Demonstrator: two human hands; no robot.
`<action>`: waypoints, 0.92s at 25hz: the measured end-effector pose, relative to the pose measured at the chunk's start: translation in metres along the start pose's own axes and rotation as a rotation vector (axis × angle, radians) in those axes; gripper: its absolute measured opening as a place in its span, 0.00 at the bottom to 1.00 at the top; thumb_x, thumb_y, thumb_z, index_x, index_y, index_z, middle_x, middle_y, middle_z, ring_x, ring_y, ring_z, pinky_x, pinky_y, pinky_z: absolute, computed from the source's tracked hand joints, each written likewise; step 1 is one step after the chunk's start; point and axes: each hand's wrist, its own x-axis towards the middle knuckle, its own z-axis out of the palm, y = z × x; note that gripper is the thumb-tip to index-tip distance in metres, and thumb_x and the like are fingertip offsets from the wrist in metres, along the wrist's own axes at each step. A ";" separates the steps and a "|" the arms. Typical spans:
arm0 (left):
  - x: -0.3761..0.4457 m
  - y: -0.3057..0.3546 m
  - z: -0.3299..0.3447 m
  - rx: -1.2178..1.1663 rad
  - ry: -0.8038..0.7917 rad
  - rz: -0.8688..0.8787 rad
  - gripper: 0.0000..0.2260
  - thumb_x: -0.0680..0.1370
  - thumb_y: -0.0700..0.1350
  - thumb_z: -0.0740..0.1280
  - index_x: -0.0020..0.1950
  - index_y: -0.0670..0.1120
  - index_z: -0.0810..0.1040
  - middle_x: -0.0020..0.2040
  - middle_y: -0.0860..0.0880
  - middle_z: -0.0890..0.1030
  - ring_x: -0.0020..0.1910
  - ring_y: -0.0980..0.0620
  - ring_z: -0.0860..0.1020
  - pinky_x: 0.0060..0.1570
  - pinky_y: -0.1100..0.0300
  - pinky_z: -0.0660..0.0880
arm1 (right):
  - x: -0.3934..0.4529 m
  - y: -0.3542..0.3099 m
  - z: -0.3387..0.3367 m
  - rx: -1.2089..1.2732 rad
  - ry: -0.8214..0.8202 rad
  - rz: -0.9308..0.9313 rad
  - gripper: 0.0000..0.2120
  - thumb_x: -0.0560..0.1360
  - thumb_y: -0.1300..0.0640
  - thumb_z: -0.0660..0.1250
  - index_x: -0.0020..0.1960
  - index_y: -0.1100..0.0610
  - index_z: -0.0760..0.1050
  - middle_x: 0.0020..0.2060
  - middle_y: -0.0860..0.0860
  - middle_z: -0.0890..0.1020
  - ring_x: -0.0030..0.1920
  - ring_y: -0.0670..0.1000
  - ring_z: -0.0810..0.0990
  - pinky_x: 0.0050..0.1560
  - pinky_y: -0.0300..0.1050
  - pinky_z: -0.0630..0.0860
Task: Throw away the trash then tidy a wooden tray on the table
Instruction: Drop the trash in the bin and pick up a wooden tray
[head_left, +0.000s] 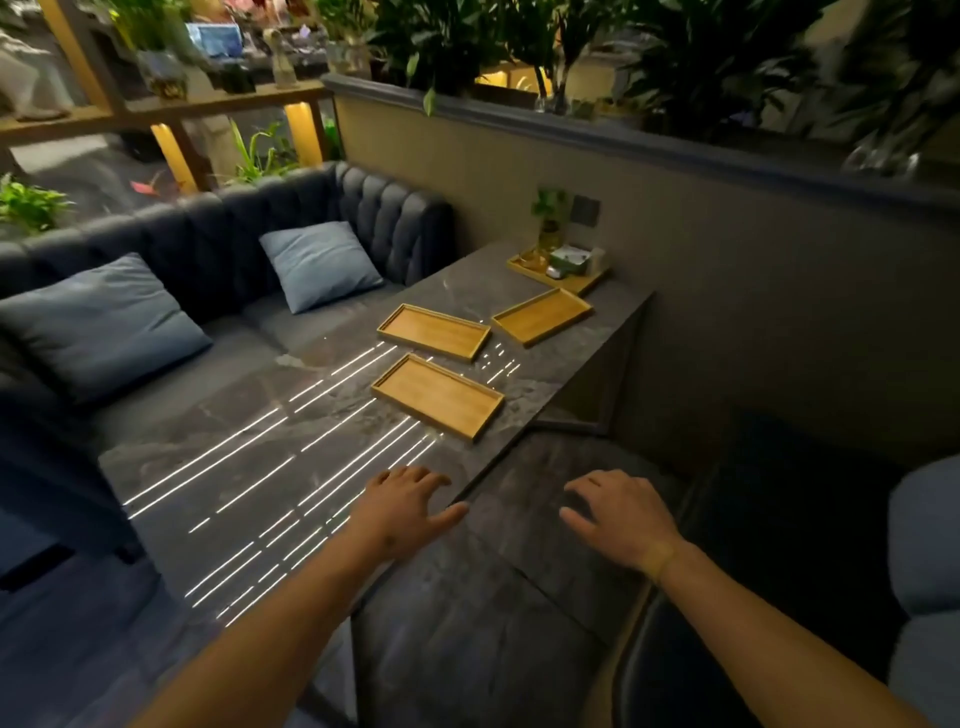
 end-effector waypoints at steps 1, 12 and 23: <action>0.011 0.000 -0.002 -0.005 -0.001 -0.014 0.28 0.76 0.69 0.53 0.72 0.56 0.67 0.72 0.51 0.69 0.71 0.49 0.66 0.73 0.46 0.59 | 0.013 0.007 0.000 -0.002 -0.001 -0.007 0.22 0.75 0.37 0.56 0.65 0.45 0.71 0.61 0.46 0.77 0.62 0.50 0.74 0.60 0.51 0.71; 0.155 -0.057 -0.007 -0.061 0.074 -0.063 0.33 0.72 0.74 0.47 0.68 0.59 0.69 0.68 0.53 0.74 0.67 0.51 0.71 0.69 0.48 0.63 | 0.180 0.041 0.004 -0.006 0.013 -0.058 0.23 0.74 0.36 0.55 0.63 0.45 0.72 0.58 0.47 0.79 0.59 0.51 0.76 0.57 0.51 0.72; 0.222 -0.134 0.000 -0.155 0.038 -0.252 0.33 0.72 0.73 0.48 0.68 0.58 0.70 0.69 0.53 0.73 0.69 0.50 0.68 0.70 0.47 0.62 | 0.341 0.010 0.020 -0.028 -0.083 -0.189 0.21 0.74 0.37 0.58 0.62 0.45 0.73 0.57 0.45 0.80 0.57 0.49 0.77 0.55 0.51 0.75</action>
